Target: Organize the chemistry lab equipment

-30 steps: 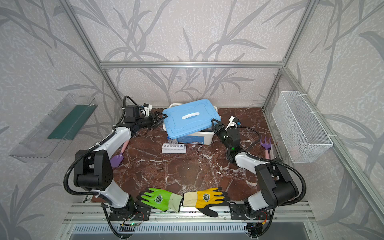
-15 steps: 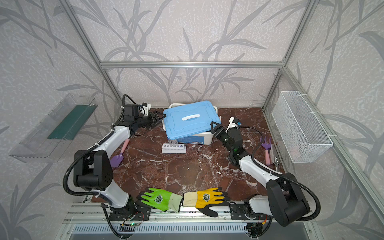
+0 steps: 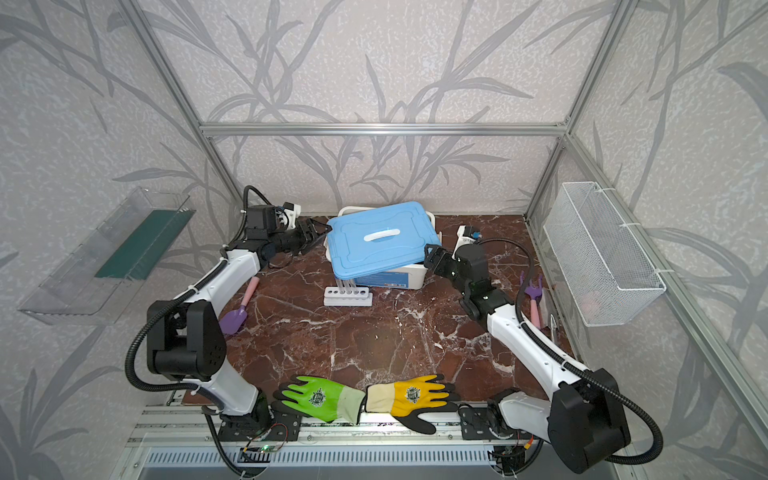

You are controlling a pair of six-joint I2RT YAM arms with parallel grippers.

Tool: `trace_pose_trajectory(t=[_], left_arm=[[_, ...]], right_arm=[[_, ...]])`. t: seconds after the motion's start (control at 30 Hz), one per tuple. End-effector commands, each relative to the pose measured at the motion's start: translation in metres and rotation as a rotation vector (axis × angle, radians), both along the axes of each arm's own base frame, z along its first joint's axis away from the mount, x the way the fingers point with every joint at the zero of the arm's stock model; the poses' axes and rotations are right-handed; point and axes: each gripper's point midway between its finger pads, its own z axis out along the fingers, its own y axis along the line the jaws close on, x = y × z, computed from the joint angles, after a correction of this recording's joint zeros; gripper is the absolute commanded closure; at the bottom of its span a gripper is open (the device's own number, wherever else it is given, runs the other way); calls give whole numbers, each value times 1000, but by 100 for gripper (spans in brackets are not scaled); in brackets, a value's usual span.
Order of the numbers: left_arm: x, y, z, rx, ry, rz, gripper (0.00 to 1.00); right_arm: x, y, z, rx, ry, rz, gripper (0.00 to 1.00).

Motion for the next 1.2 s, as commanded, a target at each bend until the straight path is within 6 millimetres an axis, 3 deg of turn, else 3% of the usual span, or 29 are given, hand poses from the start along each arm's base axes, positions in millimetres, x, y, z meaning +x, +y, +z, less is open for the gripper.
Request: trace_pose_trajectory(t=[0.0, 0.1, 0.27, 0.7, 1.1, 1.17], left_arm=[[2, 3, 7, 17, -23, 7, 30], [3, 3, 8, 19, -27, 9, 30], [7, 0, 5, 28, -23, 3, 30], [15, -12, 2, 53, -12, -25, 33], [26, -25, 1, 61, -11, -44, 34], [29, -26, 1, 63, -10, -45, 34]], right_arm=[[-2, -6, 16, -211, 29, 31, 16], [8, -4, 17, -330, 90, 73, 17], [29, -1, -3, -458, 222, 141, 18], [70, 6, -25, -414, 235, 187, 24], [83, 6, -40, -397, 265, 214, 29], [86, 7, -53, -394, 292, 219, 30]])
